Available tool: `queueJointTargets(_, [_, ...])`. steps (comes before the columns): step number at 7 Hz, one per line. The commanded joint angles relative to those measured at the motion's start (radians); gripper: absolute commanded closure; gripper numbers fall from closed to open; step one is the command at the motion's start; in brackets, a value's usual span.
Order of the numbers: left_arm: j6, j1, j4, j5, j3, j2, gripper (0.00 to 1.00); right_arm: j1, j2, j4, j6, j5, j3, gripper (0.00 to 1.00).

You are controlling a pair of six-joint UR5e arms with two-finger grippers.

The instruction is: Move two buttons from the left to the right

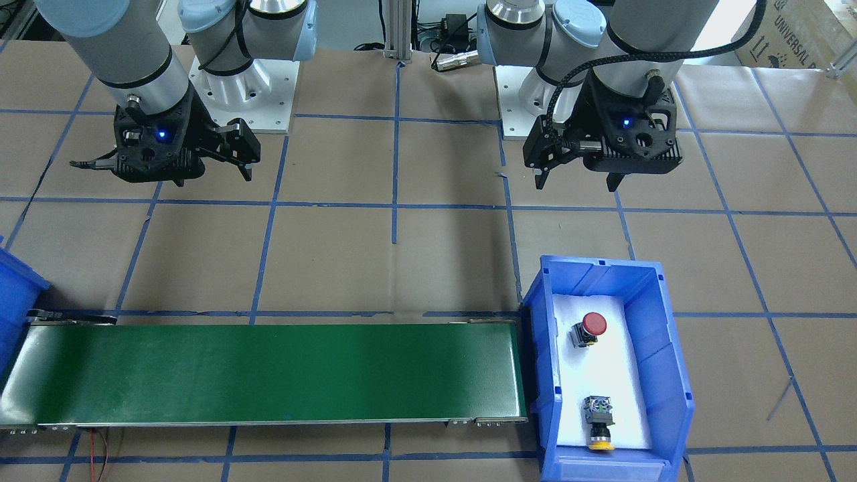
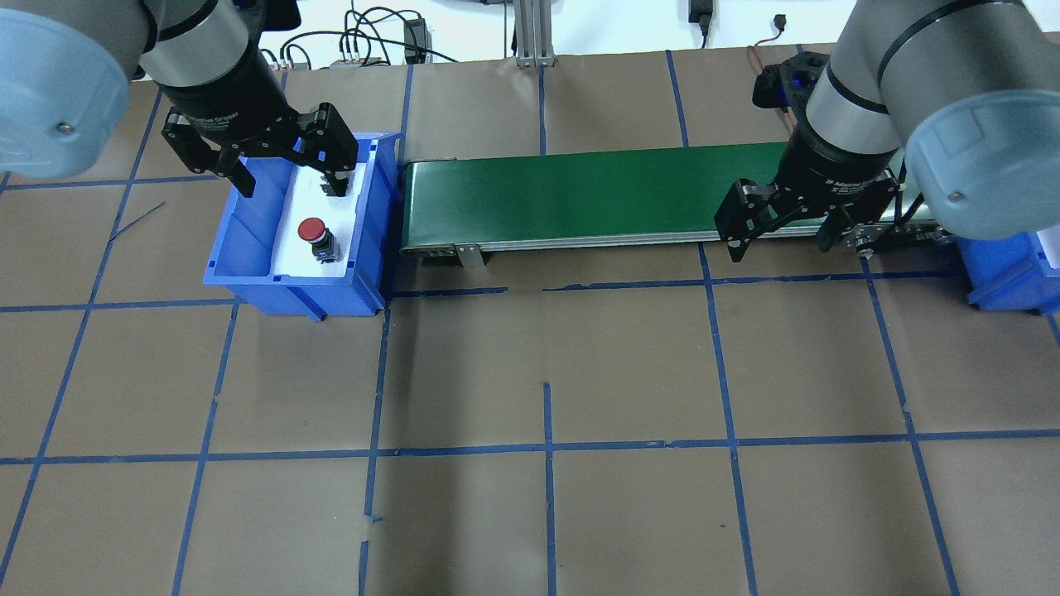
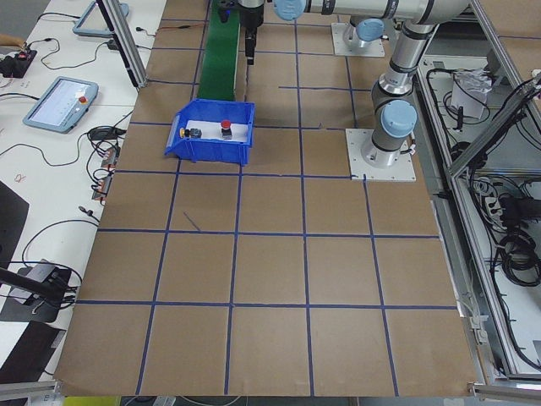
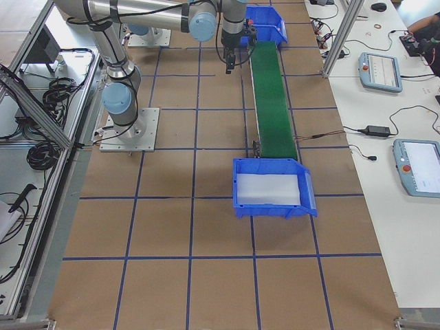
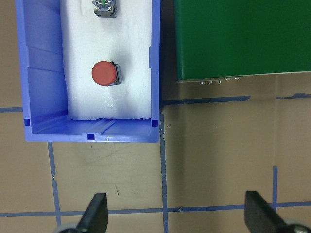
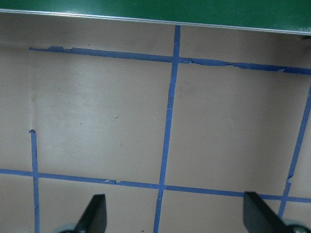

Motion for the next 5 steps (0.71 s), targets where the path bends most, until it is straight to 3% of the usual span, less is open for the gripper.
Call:
queueJointTargets(1, [-0.001,0.001,-0.045,0.006,0.016,0.001,0.0,-0.002,0.0,-0.001,0.0,0.0,0.002,0.0])
queueJointTargets(5, [0.004,0.017,-0.04,0.005,0.002,-0.002,0.0,-0.002,0.0,0.0,-0.001,-0.002,0.002,0.0])
